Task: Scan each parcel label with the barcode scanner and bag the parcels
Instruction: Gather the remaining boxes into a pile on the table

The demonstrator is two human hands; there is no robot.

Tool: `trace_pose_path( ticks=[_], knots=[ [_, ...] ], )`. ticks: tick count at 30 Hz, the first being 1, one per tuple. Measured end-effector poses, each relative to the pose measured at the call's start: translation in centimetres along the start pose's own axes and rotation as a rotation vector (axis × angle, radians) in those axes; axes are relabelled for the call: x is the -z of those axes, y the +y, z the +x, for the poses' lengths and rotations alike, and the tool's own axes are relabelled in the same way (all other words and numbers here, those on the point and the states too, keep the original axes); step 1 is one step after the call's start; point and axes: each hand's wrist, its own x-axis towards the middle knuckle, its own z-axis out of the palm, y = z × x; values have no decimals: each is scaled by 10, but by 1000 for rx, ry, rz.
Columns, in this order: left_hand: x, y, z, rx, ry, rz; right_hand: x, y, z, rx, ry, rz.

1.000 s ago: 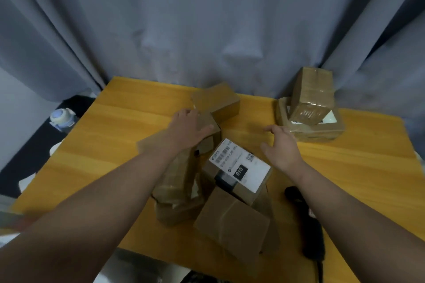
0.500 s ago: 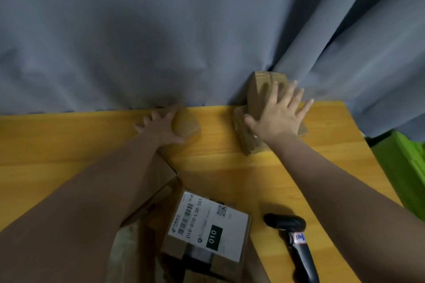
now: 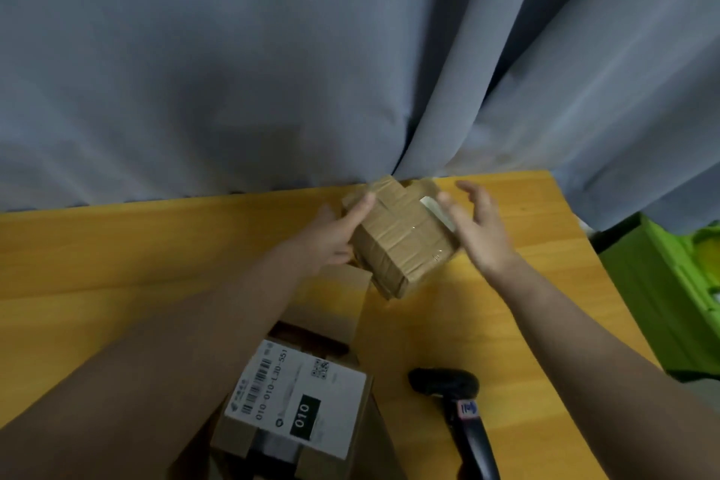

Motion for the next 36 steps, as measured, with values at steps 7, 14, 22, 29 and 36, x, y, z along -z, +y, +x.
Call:
trace_pose_path(
  ticks=[7, 14, 22, 29, 36],
  knots=[
    [-45, -16, 4, 108, 94, -340, -2, 40, 30, -219, -166, 55],
    [-86, -23, -37, 114, 58, -116, 38, 89, -46, -215, -79, -27],
    [-134, -44, -93, 64, 105, -125, 57, 118, -114, -178, -100, -109],
    [-144, -53, -133, -263, 438, 291, 42, 84, -154, -10, -106, 224],
    [-122, -72, -153, -191, 323, 81, 24, 59, -180, 59, -174, 548]
  ],
)
